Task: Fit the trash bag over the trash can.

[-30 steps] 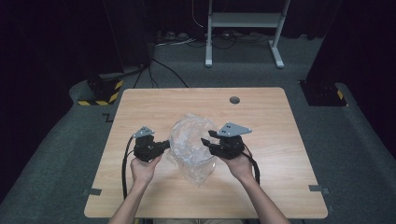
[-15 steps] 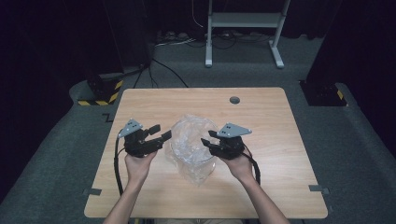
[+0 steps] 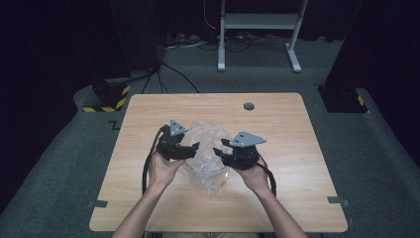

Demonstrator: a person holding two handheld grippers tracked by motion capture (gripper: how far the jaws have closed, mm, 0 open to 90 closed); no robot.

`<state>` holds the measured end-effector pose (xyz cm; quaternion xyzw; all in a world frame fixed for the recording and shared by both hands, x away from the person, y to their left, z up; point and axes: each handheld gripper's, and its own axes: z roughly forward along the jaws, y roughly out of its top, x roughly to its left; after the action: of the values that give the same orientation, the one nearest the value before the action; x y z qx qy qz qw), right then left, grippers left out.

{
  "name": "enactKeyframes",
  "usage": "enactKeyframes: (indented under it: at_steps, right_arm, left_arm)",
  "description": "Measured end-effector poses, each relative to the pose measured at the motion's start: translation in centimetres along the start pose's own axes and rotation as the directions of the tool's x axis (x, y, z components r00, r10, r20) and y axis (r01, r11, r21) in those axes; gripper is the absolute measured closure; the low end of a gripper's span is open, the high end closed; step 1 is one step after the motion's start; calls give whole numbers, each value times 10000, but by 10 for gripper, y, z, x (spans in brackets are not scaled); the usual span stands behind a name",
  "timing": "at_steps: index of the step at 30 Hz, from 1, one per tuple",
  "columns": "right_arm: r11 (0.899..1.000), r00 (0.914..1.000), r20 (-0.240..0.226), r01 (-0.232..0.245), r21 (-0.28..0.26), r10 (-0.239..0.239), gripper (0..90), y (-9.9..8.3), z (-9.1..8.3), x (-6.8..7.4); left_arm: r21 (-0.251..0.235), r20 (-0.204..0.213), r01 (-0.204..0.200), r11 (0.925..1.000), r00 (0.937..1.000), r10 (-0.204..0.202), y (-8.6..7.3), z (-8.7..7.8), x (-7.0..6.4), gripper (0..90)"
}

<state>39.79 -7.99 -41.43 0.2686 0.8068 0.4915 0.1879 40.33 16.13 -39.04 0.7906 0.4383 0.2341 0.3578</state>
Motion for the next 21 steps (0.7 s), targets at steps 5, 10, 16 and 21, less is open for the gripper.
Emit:
enactKeyframes:
  at_steps: [5,10,16,21]
  right_arm:
    - [10000,9999,73,73,8,-73,548,0,0,1]
    - [9999,9999,90,143,88,-144,554,0,0,1]
    - [9997,9997,147,216,138,-218,556,1,0,3]
    - [9996,9996,158,244,130,-246,555,1,1,3]
  left_arm:
    - [281,-851,301,9992,9960,-276,1,7,10,299]
    - [296,-502,1543,9876,9870,-1527,-4,16,28,292]
    - [-329,16,1914,9810,9815,-1914,-7,9,28,287]
    - [-1220,399,1827,9756,9830,-1791,-7,-14,17,233]
